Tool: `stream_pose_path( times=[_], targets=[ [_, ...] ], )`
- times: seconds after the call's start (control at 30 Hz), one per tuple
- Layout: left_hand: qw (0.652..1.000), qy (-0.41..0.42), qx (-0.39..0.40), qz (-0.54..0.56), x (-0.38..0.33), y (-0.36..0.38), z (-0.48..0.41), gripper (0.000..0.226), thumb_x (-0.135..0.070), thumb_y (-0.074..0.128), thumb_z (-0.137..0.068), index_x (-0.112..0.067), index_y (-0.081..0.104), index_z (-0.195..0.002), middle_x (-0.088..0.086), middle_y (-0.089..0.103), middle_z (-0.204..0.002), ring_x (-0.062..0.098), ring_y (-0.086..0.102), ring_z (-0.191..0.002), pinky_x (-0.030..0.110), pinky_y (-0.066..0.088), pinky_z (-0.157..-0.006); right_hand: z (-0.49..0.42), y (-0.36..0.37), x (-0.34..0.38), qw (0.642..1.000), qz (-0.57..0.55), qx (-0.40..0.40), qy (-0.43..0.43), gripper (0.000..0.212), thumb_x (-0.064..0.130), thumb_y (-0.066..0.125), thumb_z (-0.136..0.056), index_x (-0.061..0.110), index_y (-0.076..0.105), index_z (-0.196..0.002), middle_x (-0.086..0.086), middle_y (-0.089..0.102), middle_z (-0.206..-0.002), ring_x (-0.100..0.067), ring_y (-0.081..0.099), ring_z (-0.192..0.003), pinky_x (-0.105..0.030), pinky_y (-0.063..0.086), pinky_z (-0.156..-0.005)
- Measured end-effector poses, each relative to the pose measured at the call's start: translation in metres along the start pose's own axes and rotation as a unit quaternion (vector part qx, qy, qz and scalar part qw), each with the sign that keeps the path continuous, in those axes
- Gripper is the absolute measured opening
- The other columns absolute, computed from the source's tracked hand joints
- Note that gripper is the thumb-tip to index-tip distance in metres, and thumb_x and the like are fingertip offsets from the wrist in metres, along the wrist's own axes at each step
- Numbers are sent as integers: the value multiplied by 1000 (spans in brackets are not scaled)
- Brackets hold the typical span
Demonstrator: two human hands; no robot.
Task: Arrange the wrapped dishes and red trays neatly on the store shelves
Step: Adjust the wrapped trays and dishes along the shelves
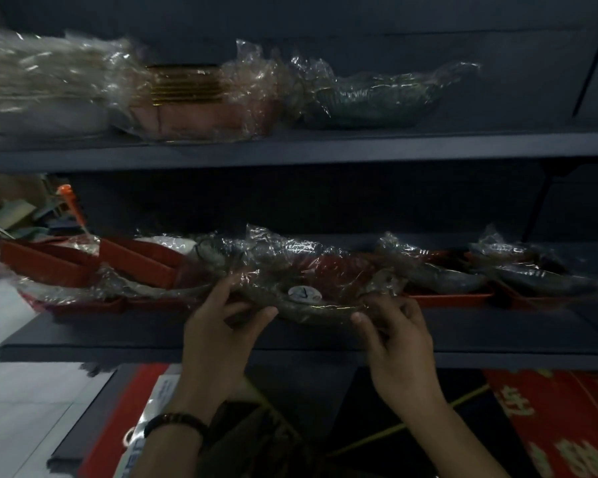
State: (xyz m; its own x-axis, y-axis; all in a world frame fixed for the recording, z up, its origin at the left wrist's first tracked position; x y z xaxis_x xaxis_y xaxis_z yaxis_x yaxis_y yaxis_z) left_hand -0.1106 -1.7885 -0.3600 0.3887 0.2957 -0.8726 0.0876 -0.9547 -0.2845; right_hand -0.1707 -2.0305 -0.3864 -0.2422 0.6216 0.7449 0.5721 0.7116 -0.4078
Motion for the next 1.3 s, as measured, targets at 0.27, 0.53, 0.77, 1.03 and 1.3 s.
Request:
stream_pose_path(
  times=[0.27, 0.53, 0.77, 1.03, 1.3],
  targets=[
    [996, 86, -20, -17, -37, -11, 26, 27, -28, 88, -82, -38, 73, -103, -9, 68, -116, 0, 71, -101, 18, 55, -89, 18, -43, 37, 1000, -4, 11, -4, 18, 39, 65, -100, 53, 61, -109, 8, 51, -119, 13, 48, -105, -6, 41, -81],
    [990, 126, -55, 29, -116, -32, 56, 28, -54, 76, -80, -38, 76, -103, -1, 61, -119, 10, 71, -99, 28, 59, -92, 26, -105, 96, 997, -67, -2, -44, 22, 28, 67, -100, 49, 68, -106, 13, 63, -120, 5, 65, -102, -5, 48, -82],
    [980, 177, -89, 30, -197, -59, 94, 23, -52, 77, -78, -39, 76, -97, -1, 61, -107, 8, 67, -94, 8, 51, -78, 40, -171, 158, 994, -85, -32, -64, 18, 39, 69, -95, 47, 69, -112, 19, 66, -123, -1, 72, -102, -19, 58, -79],
    [967, 240, -80, 15, -268, -84, 77, 19, -56, 78, -83, -38, 73, -90, -4, 64, -109, 8, 69, -98, 21, 60, -81, 21, -222, 222, 990, -96, -40, -91, 20, 38, 70, -96, 36, 68, -116, 2, 63, -93, 8, 67, -59, -8, 45, -49],
    [969, 241, -63, 0, -307, -69, -3, 22, -60, 79, -87, -44, 74, -101, -10, 78, -102, 14, 75, -94, 45, 64, -86, -57, -239, 250, 989, -10, -86, -124, 40, 64, 80, -77, 45, 67, -110, 11, 61, -132, 0, 73, -86, -15, 50, -71]
  ],
)
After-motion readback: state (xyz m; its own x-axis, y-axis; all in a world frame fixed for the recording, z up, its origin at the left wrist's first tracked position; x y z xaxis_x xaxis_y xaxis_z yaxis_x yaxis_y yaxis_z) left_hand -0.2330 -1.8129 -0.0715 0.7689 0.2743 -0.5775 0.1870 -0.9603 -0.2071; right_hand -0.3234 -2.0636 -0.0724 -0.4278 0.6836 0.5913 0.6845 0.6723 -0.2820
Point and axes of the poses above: each hand's wrist, its own z-axis away from the middle knuckle, its own y-axis out of the palm, x = y × z, the point moved 2 cm from there along -z, towards the middle knuckle
